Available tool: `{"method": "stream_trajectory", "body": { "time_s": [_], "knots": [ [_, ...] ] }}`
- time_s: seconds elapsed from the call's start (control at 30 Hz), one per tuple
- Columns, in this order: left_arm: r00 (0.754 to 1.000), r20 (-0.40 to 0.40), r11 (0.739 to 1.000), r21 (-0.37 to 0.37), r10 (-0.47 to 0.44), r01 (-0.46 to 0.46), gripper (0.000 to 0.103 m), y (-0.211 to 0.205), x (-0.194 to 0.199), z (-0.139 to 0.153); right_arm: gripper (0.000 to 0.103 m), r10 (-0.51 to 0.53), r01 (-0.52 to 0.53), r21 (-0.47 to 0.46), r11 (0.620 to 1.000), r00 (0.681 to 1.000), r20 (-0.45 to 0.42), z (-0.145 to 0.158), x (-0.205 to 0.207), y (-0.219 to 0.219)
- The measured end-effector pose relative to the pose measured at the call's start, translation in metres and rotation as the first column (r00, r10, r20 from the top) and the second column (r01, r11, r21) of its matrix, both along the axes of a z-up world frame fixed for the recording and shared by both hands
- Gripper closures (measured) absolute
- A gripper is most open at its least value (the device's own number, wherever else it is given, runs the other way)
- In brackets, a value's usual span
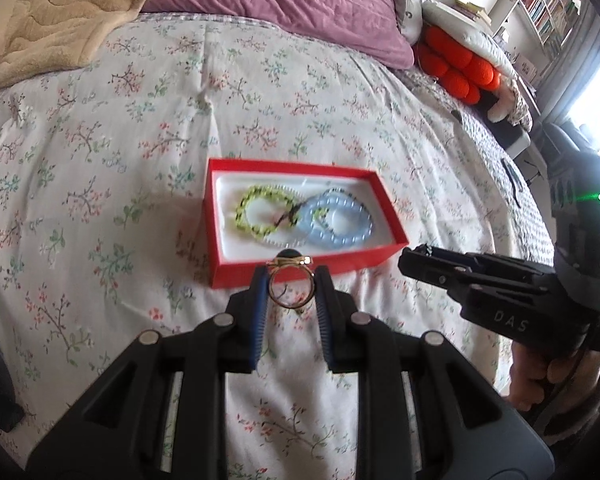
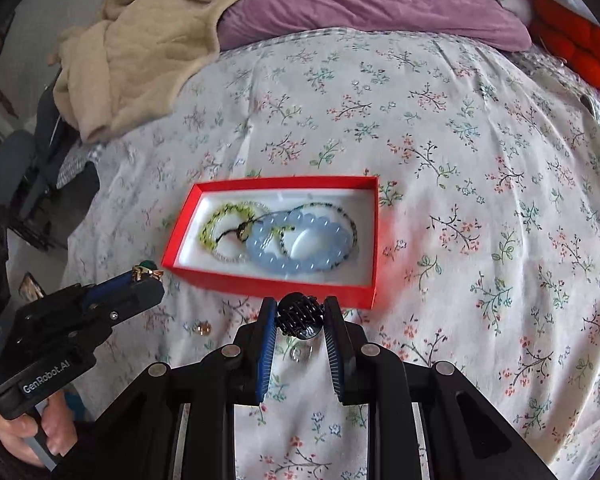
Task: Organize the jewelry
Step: 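Carry the gold ring and black hair clip over the red box with both tools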
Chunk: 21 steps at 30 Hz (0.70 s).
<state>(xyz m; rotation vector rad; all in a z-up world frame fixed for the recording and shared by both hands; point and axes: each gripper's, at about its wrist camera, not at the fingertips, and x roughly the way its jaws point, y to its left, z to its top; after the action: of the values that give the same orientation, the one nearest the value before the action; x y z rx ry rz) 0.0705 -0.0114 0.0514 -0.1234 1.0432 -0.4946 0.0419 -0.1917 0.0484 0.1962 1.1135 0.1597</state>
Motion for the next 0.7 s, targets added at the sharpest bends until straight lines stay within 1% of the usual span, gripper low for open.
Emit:
{"method": "stream_trajectory", "body": {
  "time_s": [0.13,0.27,0.37,0.6,0.7],
  "knots": [
    [1.000,-0.005,1.000,-0.021,-0.007,0.007,0.078,-0.004,0.010,0.001,0.080,-0.028,0.029,0.030,0.999,0.999,-0.016,-0.002,0.010,-0.009],
    [1.000,-0.020,1.000,-0.021,0.000,0.000,0.078,-0.009,0.022,-0.005,0.080,-0.047,0.048,0.058,0.997,0.999,-0.018,-0.004,0.020,-0.015],
    [1.000,-0.027,1.000,-0.002,0.011,-0.011,0.078,-0.014,0.030,-0.012,0.079,-0.046,0.047,0.077,0.996,0.999,-0.015,-0.006,0.027,-0.015],
    [1.000,-0.021,0.998,0.065,0.013,-0.012,0.078,-0.028,0.040,-0.025,0.079,-0.043,0.046,0.075,0.996,0.999,-0.032,-0.018,0.040,-0.013],
    [0.999,-0.034,0.997,0.077,0.017,-0.015,0.078,-0.030,0.045,-0.033,0.079,-0.049,0.051,0.073,0.996,0.998,-0.038,-0.024,0.045,-0.014]
  ]
}}
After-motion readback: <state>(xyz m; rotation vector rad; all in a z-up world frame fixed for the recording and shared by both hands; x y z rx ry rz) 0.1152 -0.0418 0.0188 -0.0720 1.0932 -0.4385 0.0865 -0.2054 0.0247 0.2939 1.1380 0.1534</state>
